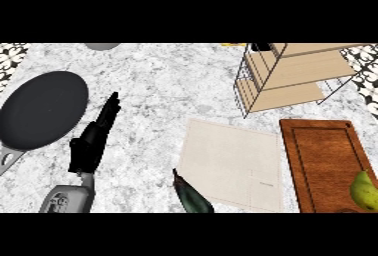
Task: Pick the tomato from the placemat and place it in the tiered shelf
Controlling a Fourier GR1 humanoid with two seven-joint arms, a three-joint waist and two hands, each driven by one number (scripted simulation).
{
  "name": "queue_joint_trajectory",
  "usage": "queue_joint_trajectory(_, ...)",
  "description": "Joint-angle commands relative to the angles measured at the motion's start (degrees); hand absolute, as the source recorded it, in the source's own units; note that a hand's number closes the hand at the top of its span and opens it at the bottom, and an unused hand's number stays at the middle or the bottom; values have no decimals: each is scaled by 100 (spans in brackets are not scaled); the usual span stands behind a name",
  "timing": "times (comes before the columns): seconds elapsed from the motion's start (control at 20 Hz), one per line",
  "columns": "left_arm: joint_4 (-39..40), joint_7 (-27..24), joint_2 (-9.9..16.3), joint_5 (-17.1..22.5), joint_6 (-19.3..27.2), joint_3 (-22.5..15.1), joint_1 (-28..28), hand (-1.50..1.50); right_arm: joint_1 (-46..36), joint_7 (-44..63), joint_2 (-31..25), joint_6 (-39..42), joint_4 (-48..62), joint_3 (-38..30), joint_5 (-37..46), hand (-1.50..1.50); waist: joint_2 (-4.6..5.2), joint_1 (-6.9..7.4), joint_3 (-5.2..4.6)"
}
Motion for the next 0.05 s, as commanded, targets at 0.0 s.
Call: queue_joint_trajectory(0.0, 101, -101, -21, 25, 17, 81, -25, 0, 836, -433, -402, 1008, 440, -976, -696, -150, 9, -23, 1)
